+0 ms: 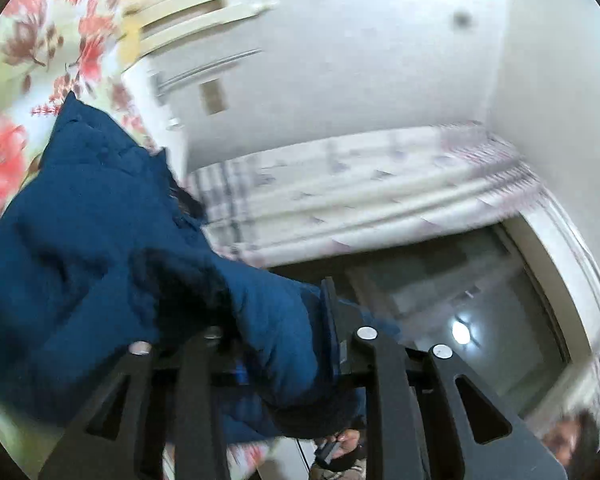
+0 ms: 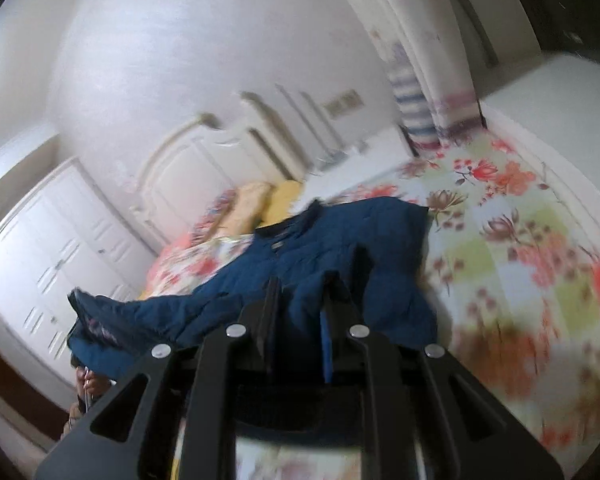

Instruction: Fold large clothes

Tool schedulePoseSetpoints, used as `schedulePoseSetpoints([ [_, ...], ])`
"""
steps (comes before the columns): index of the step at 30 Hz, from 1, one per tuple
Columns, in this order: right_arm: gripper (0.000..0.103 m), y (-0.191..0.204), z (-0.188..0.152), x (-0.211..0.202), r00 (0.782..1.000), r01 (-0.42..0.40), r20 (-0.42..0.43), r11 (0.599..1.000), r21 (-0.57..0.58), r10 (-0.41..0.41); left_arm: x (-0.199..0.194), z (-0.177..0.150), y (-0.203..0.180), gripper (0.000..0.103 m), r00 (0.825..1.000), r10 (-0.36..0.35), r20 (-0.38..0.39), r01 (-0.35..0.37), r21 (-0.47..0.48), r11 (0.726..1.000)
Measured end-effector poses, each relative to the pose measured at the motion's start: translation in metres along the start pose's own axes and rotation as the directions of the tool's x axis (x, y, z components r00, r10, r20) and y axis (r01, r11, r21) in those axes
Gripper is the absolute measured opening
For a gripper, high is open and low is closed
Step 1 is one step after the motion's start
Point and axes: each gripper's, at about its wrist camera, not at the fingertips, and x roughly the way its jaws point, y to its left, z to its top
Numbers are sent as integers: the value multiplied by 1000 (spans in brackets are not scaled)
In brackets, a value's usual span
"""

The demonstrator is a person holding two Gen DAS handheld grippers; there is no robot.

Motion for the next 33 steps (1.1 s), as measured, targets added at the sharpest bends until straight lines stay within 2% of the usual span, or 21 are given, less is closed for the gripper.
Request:
schedulePoseSetpoints([
  [2, 21, -15, 22, 46, 998, 45, -51, 999, 30, -43, 25, 31, 27, 21, 995, 100, 0, -99, -66, 993],
  [3, 22, -26, 30, 69, 995, 68, -80, 997, 42, -64, 32, 45, 42, 23, 989, 146, -4, -146, -114, 983],
  [4, 30, -35, 34, 85, 993, 81, -97, 994, 68, -74, 39, 56, 60, 25, 981, 195, -6, -192, -185, 964],
  [5, 35, -50, 36, 100, 991, 89, -111, 989, 120, -76, 40, 63, 75, 38, 980, 198, 4, -191, -248, 950],
  [6, 50, -62, 38, 107, 992, 79, -107, 983, 165, -61, 38, 68, 84, 84, 987, 157, 21, -144, -286, 947],
  [7, 74, -69, 38, 108, 996, 63, -75, 980, 186, -50, 34, 71, 89, 99, 997, 30, 68, -8, -295, 955],
  [8, 80, -73, 37, 103, 998, 47, -40, 981, 188, -40, 26, 74, 87, 99, 996, -18, 86, 42, -286, 957],
  [9, 83, -79, 37, 98, 1000, 26, 4, 985, 173, -27, 21, 79, 84, 99, 996, -33, 86, 55, -275, 960],
  [10, 83, -82, 38, 96, 1000, 23, 9, 988, 153, -25, 16, 83, 80, 99, 996, -30, 79, 50, -260, 964],
  [12, 79, -85, 40, 97, 997, 76, -10, 994, 72, -76, 9, 94, 65, 99, 996, 83, 39, -76, -161, 984],
  [13, 76, -84, 40, 100, 993, 115, -28, 993, 22, -114, 10, 97, 59, 99, 985, 172, 18, -170, -91, 981],
  [15, 75, -85, 40, 108, 987, 147, -60, 988, -42, -149, 13, 100, 56, 99, 946, 322, -28, -321, 13, 947],
  [16, 75, -85, 41, 115, 985, 149, -82, 986, -70, -155, 21, 100, 57, 99, 917, 393, -67, -389, 72, 919],
  [18, 75, -82, 40, 125, 981, 139, -121, 983, -118, -153, 32, 98, 63, 99, 884, 445, -144, -427, 136, 894],
  [19, 75, -79, 41, 133, 978, 128, -147, 981, -146, -150, 43, 96, 64, 99, 854, 490, -173, -459, 193, 867],
  [22, 75, -73, 43, 152, 966, 128, -198, 971, -200, -168, 53, 92, 62, 99, 809, 558, -185, -486, 324, 812],
  [24, 75, -71, 47, 159, 961, 116, -221, 969, -217, -164, 61, 97, 66, 99, 789, 580, -201, -488, 367, 792],
  [27, 75, -71, 52, 164, 962, 82, -235, 970, -230, -137, 72, 103, 69, 99, 765, 597, -240, -482, 401, 779],
  [29, 67, -70, 54, 166, 963, 58, -245, 971, -232, -116, 78, 106, 66, 99, 751, 607, -261, -478, 421, 771],
  [30, 67, -70, 54, 168, 962, 50, -250, 970, -236, -111, 81, 109, 67, 99, 743, 615, -266, -481, 427, 766],
  [33, 66, -67, 54, 173, 961, 49, -254, 968, -245, -113, 90, 119, 78, 99, 735, 617, -282, -488, 412, 769],
])
